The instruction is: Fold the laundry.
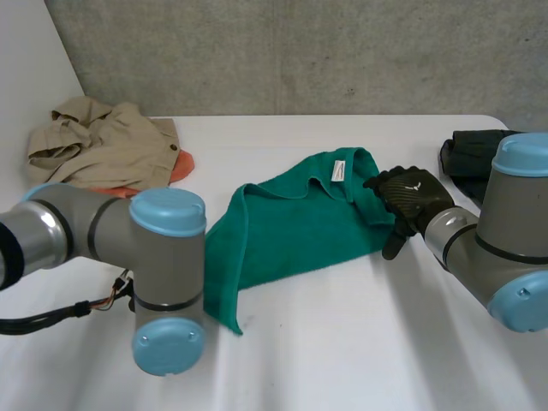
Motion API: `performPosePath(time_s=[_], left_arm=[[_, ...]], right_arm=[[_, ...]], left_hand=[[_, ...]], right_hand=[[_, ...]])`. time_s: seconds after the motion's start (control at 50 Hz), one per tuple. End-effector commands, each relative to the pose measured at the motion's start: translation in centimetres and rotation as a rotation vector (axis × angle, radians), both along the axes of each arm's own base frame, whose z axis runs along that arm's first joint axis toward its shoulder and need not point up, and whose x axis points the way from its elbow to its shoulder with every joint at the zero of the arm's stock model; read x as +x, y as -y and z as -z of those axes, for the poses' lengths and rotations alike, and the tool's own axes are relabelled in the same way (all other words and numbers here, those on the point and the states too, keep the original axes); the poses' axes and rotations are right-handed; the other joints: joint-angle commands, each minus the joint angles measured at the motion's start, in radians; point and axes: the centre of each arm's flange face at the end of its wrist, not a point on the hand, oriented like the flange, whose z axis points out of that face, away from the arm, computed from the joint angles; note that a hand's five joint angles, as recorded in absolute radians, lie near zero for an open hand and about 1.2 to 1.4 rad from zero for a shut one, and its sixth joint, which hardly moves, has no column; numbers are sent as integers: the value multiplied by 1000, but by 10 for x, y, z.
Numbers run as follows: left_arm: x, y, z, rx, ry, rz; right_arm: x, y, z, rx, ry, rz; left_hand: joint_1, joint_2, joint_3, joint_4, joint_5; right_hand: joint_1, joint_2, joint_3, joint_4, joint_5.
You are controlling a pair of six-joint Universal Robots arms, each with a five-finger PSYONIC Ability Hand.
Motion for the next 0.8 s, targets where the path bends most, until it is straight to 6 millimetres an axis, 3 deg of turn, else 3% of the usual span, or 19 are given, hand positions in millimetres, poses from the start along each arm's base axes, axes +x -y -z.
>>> performPosePath(time_s=[0.02, 0.1, 0.12, 0.14, 0.18, 0.22, 0.28, 0.46, 0.54, 0.56, 0.62, 0.66, 0.72, 0.8], left_arm=[[5, 3, -11, 141, -94, 122], [14, 2, -23, 170, -135, 82], [16, 2, -26, 172, -147, 75], [18, 0, -33, 168, -181, 65], [18, -4, -37, 176, -210, 67], [13, -9, -37, 190, -242, 105], [6, -14, -32, 207, -241, 153], [-1, -19, -5, 221, -120, 187], [-5, -16, 2, 207, -98, 199], [-6, -15, 3, 203, -96, 202], [-8, -10, 6, 182, -94, 206], [-7, -3, 4, 161, -93, 196], [-2, 3, -1, 145, -88, 175], [1, 1, -31, 85, -124, 178]], right_arm=[[13, 8, -13, -37, 22, -93], [15, 13, -15, -39, -15, -112], [14, 12, -15, -34, -21, -112], [14, 11, -14, -22, -32, -116], [14, 9, -12, -7, -39, -121], [14, 8, -10, 3, -42, -122], [16, 6, -6, 12, -51, -130], [11, 5, 2, 36, -58, -119], [8, 6, 4, 43, -60, -112], [8, 5, 4, 43, -60, -112], [9, 4, 6, 49, -61, -115], [10, 3, 6, 50, -63, -119], [11, 4, 3, 37, -62, -123], [16, 9, -8, -11, -50, -135]], left_hand=[[265, 284, 298, 292, 296], [265, 284, 298, 292, 296], [128, 147, 162, 156, 160], [-225, -206, -191, -197, -193], [-550, -531, -516, -522, -518], [-701, -682, -667, -673, -669], [-704, -685, -670, -676, -673], [-639, -620, -606, -612, -608], [-505, -486, -471, -477, -473], [-438, -418, -404, -410, -406], [46, 65, 80, 74, 77], [264, 283, 298, 292, 295], [265, 284, 298, 292, 296], [265, 284, 298, 292, 296]], right_hand=[[-46, -31, -30, -38, -48], [-46, -31, -30, -38, -48], [-46, -31, -30, -38, -48], [-46, -31, -30, -38, -48], [-46, -31, -30, -38, -48], [-46, -31, -30, -38, -48], [-46, -31, -30, -38, -48], [-46, -31, -30, -38, -48], [-46, -31, -30, -38, -48], [-46, -31, -30, -38, -48], [-46, -31, -30, -38, -48], [-46, -31, -30, -38, -48], [-46, -31, -30, -38, -48], [-46, -31, -30, -38, -48]])
